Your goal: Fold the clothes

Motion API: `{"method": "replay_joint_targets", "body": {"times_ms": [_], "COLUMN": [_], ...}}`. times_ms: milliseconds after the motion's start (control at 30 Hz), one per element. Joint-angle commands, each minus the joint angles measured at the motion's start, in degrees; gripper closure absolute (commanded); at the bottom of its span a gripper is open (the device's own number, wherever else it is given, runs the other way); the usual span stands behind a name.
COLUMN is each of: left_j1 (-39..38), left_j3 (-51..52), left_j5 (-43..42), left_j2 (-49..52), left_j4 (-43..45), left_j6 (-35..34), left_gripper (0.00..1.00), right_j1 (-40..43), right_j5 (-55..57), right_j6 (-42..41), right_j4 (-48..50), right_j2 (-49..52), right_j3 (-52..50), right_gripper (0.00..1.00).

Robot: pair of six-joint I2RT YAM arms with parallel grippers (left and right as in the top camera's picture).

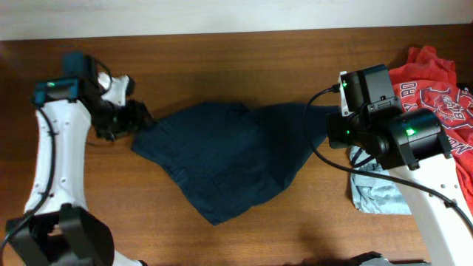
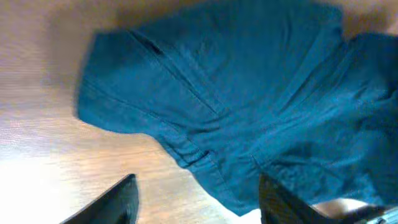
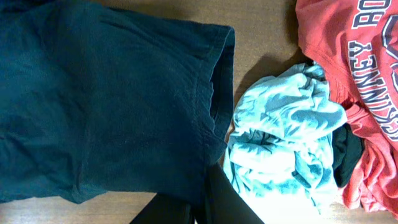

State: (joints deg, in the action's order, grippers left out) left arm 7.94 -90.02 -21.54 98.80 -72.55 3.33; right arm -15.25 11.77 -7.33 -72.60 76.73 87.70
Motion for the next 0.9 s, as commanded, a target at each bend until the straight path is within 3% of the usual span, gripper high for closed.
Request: {"method": "replay_joint_targets", "body": {"times_ms": [0, 100, 267, 333, 500, 633, 867], "left_j1": [-1.84, -4.39, -10.19, -12.20, -17.31, -21.49, -24.15], "left_j3": [6.12, 10.75, 17.81, 20.22, 28.09, 34.82, 38.21], "left_j5": [-3.15, -3.15, -3.34, -3.34, -7.74, -8.09, -9.44], "left_j2": [-0.13, -0.13, -0.13, -0.13, -0.15, -0.15, -0.13], "left_j4": [2.51, 2.99, 4.20, 5.33, 6.95, 12.79, 16.41], "left_j6": [0.66, 0.63, 0.55, -0.52, -2.38, -7.56, -9.11], "left_gripper": [0.55, 0.62, 0.41, 0.36, 0.42, 0.36, 0.34], "right_j1": [0.55, 0.55, 0.55, 0.55, 0.55, 0.55, 0.55], "right_j5": [-0.87, -0.85, -0.85, -0.85, -0.85, -0.85, -0.85], "right_j6": [-0.07, -0.07, -0.07, -0.07, -0.04, -0.04, -0.04], "right_j4": [0.20, 0.20, 0.20, 0.20, 0.22, 0.22, 0.39], "right_j2": [-0.04, -0.04, -0.04, -0.04, -0.04, -0.04, -0.04], "right_j3": [0.72, 0.72, 0.72, 0.72, 0.72, 0.72, 0.72], "right_gripper": [0.96, 0.96, 0.96, 0.96, 0.96, 0.96, 0.96]}}
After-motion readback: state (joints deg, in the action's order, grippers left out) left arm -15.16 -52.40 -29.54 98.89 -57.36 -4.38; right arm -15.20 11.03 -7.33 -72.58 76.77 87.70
